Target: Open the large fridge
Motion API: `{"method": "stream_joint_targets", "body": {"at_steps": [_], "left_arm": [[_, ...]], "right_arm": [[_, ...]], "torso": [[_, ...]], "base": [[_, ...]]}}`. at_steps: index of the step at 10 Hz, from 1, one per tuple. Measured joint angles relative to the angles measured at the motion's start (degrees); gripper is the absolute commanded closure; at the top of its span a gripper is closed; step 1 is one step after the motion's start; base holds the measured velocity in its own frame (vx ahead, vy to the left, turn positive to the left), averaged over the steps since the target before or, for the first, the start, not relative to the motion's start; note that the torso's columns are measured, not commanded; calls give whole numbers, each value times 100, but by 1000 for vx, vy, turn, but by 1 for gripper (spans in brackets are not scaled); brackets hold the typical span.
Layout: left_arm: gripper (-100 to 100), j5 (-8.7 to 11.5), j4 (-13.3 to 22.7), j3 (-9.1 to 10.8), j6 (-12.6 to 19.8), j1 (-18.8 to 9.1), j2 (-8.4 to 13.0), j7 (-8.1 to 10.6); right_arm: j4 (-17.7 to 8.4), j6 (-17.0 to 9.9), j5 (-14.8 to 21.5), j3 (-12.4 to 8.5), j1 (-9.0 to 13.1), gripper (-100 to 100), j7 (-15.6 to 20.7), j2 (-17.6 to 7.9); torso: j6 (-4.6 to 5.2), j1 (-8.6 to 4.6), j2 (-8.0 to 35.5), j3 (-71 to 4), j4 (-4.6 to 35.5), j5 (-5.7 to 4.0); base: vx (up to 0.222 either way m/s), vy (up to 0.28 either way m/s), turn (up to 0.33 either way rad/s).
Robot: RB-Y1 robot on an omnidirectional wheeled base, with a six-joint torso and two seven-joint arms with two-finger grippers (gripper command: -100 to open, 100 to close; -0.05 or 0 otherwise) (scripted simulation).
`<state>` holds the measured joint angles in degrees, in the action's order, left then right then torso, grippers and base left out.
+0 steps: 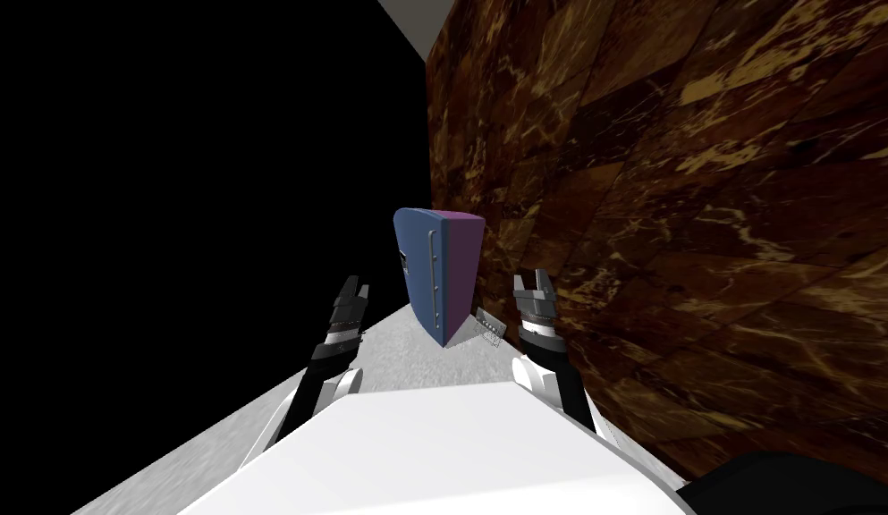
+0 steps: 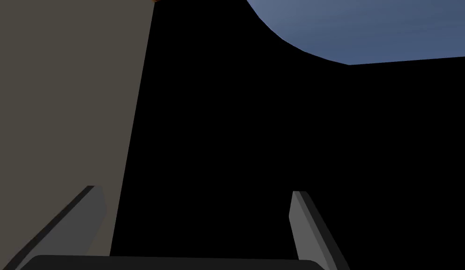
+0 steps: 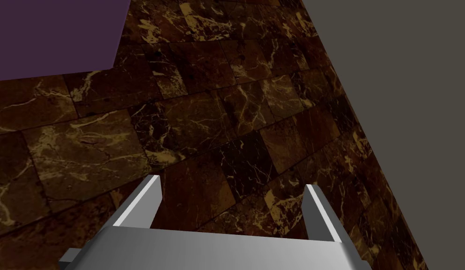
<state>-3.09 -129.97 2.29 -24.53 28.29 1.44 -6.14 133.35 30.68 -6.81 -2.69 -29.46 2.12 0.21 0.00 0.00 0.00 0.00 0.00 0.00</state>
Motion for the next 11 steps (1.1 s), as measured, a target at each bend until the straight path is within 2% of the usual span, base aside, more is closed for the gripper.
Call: {"method": "stream_joint_targets", "body": {"at_steps": [2,9,10,11], "left_arm": [[0,0,0,0,0,0,0,0],[0,0,-2,0,-1,0,0,0],[-100,0,-2,0,-1,0,0,0],[-100,-9,-5,19,34,1,140,-9]], "right_arm": [[0,0,0,0,0,0,0,0],[2,1,0,0,0,0,0,0],[2,1,0,0,0,0,0,0],[0,0,0,0,-1,0,0,0]], "torso": [[0,0,597,-1200,600,0],[0,0,3539,-7073,3537,0],[0,0,3962,-7919,3960,0],[0,-9,4146,-8318,4147,-2]], "base": [[0,0,0],[0,0,0],[36,-35,10],[51,-75,15]]}}
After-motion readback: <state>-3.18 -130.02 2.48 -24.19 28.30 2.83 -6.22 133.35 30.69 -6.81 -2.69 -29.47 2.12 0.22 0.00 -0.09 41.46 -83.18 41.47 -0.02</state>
